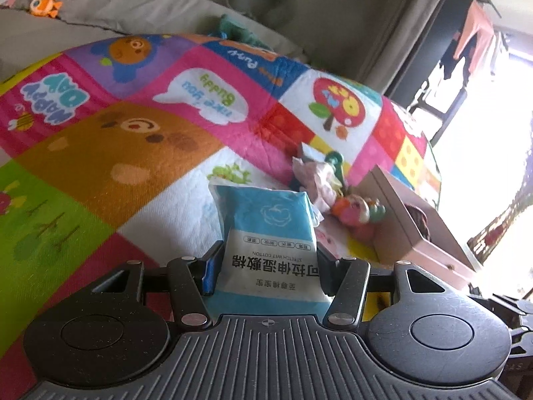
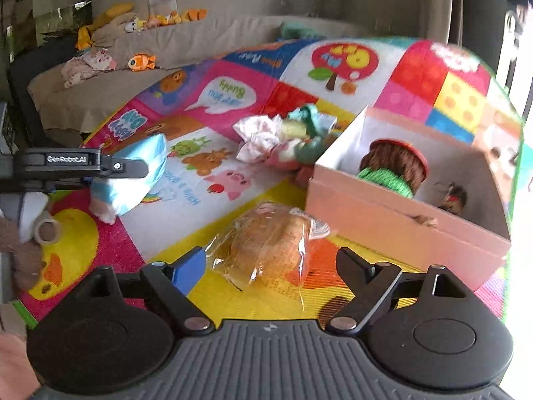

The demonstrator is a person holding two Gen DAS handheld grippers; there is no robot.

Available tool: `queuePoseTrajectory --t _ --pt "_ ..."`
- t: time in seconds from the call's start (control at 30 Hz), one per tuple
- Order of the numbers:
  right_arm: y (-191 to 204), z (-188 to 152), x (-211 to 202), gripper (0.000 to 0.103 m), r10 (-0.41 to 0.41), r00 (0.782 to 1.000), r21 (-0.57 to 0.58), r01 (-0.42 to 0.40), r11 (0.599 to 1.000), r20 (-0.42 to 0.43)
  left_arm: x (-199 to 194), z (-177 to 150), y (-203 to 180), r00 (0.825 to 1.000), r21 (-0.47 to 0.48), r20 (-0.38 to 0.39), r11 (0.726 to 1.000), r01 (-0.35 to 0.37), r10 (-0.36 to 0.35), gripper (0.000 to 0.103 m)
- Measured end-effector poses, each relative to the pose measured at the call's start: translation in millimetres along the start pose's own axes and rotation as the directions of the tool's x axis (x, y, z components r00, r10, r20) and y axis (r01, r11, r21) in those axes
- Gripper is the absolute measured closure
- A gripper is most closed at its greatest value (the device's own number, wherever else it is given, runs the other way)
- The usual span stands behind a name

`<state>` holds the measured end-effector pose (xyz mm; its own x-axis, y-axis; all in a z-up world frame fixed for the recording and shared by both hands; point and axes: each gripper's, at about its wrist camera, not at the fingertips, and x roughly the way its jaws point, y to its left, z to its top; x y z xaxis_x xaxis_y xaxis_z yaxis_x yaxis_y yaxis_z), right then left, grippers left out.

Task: Organize objects
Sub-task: 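Grasp the wrapped bread bun with the right tool while the left tool holds the wipes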

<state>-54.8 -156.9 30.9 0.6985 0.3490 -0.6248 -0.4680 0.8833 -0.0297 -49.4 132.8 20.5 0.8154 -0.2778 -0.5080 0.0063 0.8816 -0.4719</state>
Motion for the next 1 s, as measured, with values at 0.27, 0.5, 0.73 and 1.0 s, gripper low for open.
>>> queuePoseTrajectory --t 0.27,0.5,0.73,1.0 --pt "4 -2 7 0.012 0.050 0.998 0.028 -0.051 0.998 0.037 -27 3 -15 0.999 0.043 0.006 0.998 -0.035 0.035 0.043" --pt "1 14 53 0.021 0.009 1.000 0.107 -0.006 0.994 -0.025 -20 2 -39 0.998 0.105 -0.037 0.993 -0.046 0.050 0.043" --pt "-12 -8 4 0.043 0.034 0.997 0.090 -0.040 0.995 0.069 -10 27 -97 0.998 0.219 -0.045 0.975 0.042 -0.033 0.043" --pt "-59 -43 -75 0.043 -0.205 0.951 0.195 0.161 0.967 0.233 81 54 -235 0.935 0.256 -0.202 0.906 0.337 -0.291 0.043"
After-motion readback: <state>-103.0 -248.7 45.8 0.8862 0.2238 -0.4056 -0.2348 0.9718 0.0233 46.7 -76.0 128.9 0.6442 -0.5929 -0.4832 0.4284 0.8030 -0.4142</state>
